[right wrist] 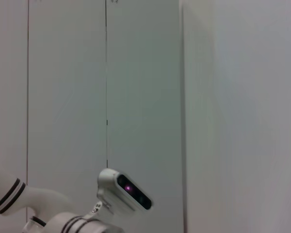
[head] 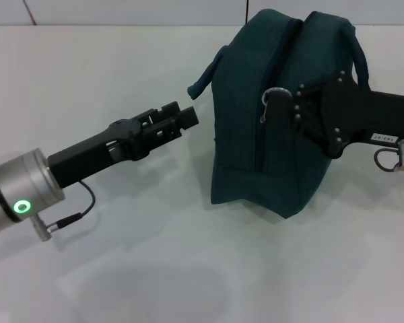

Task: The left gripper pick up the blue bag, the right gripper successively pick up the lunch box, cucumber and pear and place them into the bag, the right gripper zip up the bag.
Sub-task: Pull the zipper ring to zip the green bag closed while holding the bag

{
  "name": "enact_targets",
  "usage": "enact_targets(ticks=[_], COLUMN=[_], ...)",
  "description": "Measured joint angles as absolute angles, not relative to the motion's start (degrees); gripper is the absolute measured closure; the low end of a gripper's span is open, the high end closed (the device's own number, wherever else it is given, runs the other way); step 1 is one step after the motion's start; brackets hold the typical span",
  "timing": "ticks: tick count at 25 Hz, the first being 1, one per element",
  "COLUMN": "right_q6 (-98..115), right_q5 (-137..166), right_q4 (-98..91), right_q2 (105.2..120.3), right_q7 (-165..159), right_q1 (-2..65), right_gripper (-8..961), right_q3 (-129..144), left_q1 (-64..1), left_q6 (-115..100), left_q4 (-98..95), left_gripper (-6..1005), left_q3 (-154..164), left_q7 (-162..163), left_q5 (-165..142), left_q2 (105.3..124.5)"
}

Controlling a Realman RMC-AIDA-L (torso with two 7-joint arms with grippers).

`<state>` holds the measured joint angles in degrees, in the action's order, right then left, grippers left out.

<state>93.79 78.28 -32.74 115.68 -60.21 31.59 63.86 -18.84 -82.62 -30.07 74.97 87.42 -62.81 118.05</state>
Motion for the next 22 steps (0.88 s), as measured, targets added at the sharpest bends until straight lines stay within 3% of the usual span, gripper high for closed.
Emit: enact_targets(ticks=[6, 14, 22], right_q6=[93.6, 93.6, 93.6], right_q5=[78.3, 78.3, 78.3], right_q4=[-32.6, -32.6, -32.6], right_q2=[115.66, 115.67, 115.72], right_q7=[-60.2, -60.3, -60.3], right_q1=[31.7, 31.9, 32.0], right_gripper=[949, 949, 949], right_q3=[63.9, 63.9, 64.0], left_q1=[-18.8, -20.8, -23.9], left_q6=[-84.8, -84.4, -83.6], left_q4=[-30.1, -29.6, -27.0], left_gripper=[344, 347, 349], left_q3=[75.0, 75.0, 75.0], left_q7=[86.6, 86.6, 86.7], left_q5=[-64.1, -65.8, -65.8], left_q2=[117.66, 119.23, 119.36])
